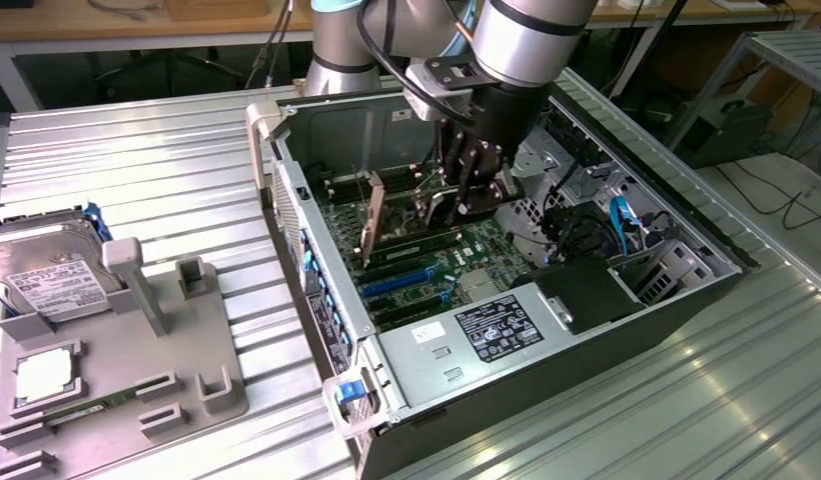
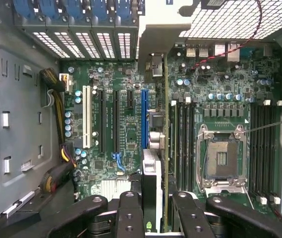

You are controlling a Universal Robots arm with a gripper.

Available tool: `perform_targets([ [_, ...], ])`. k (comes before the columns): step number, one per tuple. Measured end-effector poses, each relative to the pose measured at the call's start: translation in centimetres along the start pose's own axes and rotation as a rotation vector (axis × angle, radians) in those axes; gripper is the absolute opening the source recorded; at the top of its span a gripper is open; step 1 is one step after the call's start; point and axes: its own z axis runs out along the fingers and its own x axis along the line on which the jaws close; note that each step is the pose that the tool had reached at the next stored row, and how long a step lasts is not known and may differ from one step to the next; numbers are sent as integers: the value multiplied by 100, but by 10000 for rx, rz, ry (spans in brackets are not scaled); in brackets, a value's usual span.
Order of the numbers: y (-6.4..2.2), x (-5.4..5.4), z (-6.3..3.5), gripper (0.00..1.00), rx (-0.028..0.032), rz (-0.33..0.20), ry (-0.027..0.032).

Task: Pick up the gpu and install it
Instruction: 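Insert the gpu into the slot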

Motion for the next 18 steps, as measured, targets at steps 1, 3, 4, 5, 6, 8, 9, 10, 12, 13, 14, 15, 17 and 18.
perform_targets([
  [1,0,0,6,28,0,-2,2],
  [3,-2,0,15,28,-1,-16,65],
  [4,-2,0,22,28,-2,-25,87],
  [5,-1,-6,38,28,-2,-34,93],
  [6,-2,-14,56,28,-2,-52,93],
  [8,-4,-17,77,28,5,-64,89],
  [9,-5,-17,83,28,11,-65,85],
  [10,-5,-17,92,28,15,-65,81],
  [12,-6,-16,115,28,24,-65,81],
  [13,-6,-16,126,28,27,-65,80],
  [14,-7,-17,135,28,31,-65,79],
  [15,-8,-17,144,28,34,-66,75],
  [17,-8,-17,156,28,50,-66,60],
  [18,-8,-16,161,28,66,-66,57],
])
